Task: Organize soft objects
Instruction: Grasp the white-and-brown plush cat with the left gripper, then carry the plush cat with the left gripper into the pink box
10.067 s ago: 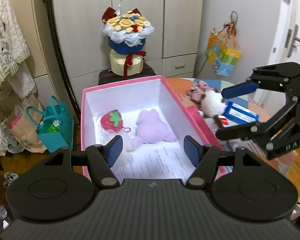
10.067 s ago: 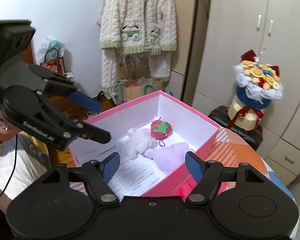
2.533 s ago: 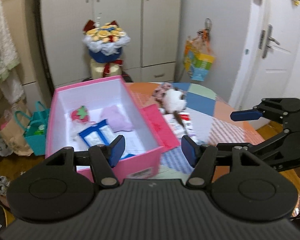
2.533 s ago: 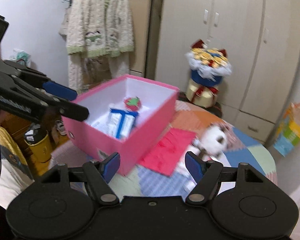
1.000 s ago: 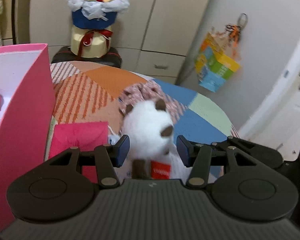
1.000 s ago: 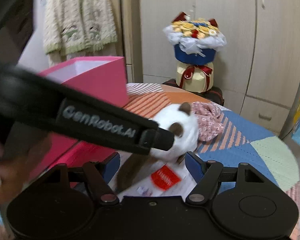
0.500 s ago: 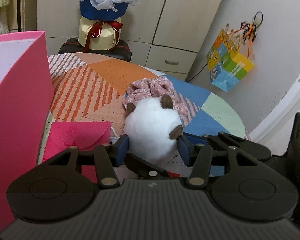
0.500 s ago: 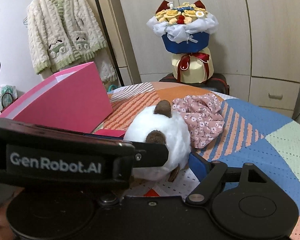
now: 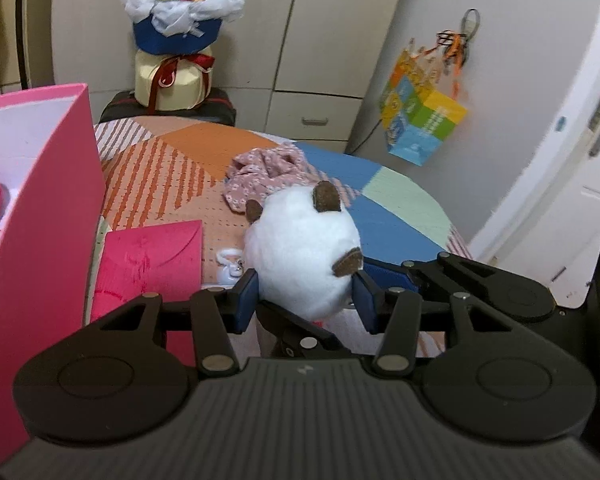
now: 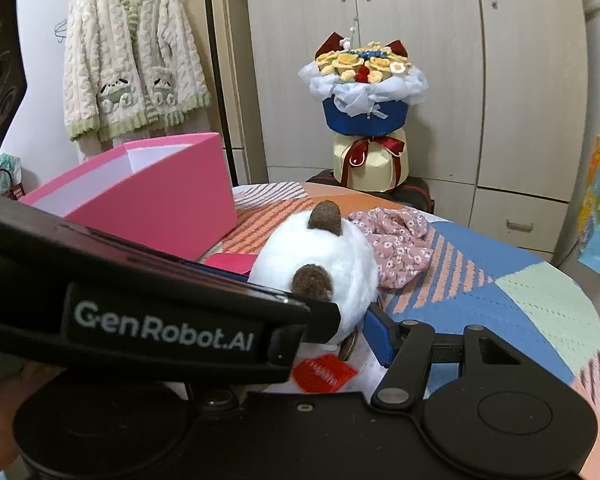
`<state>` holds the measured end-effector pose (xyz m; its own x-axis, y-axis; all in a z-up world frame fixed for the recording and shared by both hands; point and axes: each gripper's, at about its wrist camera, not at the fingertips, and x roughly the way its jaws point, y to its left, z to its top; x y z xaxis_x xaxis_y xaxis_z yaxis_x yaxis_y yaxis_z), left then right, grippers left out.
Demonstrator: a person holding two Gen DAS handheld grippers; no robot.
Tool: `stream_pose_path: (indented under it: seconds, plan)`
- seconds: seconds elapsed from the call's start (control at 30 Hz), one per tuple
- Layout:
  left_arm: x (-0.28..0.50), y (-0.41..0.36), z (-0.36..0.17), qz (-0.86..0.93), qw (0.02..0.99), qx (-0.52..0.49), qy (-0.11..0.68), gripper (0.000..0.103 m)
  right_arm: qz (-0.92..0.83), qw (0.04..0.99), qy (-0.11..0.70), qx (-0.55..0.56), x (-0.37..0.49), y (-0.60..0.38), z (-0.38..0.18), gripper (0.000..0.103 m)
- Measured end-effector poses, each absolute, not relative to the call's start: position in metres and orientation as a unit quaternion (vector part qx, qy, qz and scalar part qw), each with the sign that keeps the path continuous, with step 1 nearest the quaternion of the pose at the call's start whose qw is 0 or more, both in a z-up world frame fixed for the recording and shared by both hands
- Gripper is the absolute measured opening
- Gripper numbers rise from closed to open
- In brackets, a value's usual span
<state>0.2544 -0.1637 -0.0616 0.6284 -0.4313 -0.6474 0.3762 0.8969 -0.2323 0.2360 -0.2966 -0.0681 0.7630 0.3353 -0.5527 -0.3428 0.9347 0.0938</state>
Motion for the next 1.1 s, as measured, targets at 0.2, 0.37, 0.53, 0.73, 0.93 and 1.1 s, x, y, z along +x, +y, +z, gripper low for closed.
stream_pose_path:
  seconds: [0.2,0.37,0.53,0.73,0.93,1.1]
  plan:
    - [0.216,-0.158,-0.046,-0.247,0.903,-0.014,0.351,0.048,0.154,0.952,0.259,-0.045,0.191,-0.280,-0.053,0.066]
    - [0.188,-0.146,-0.034,-0.268,0.900,-0.008,0.343,0.048,0.136,0.957,0.241,-0.082,0.156,-0.265,-0.036,0.066]
    - [0.163,-0.130,-0.030,-0.289,0.895,-0.003,0.340,0.048,0.125,0.959,0.233,-0.102,0.123,-0.252,-0.026,0.066]
    - [0.132,-0.109,-0.022,-0.291,0.886,0.002,0.362,0.047,0.138,0.952,0.258,-0.088,0.089,-0.239,-0.014,0.066]
    - [0.107,-0.082,-0.015,-0.305,0.867,-0.001,0.394,0.048,0.152,0.941,0.287,-0.095,0.056,-0.217,-0.005,0.066]
    - [0.094,-0.053,0.002,-0.288,0.867,-0.020,0.407,0.047,0.184,0.929,0.291,-0.135,0.039,-0.191,0.014,0.066]
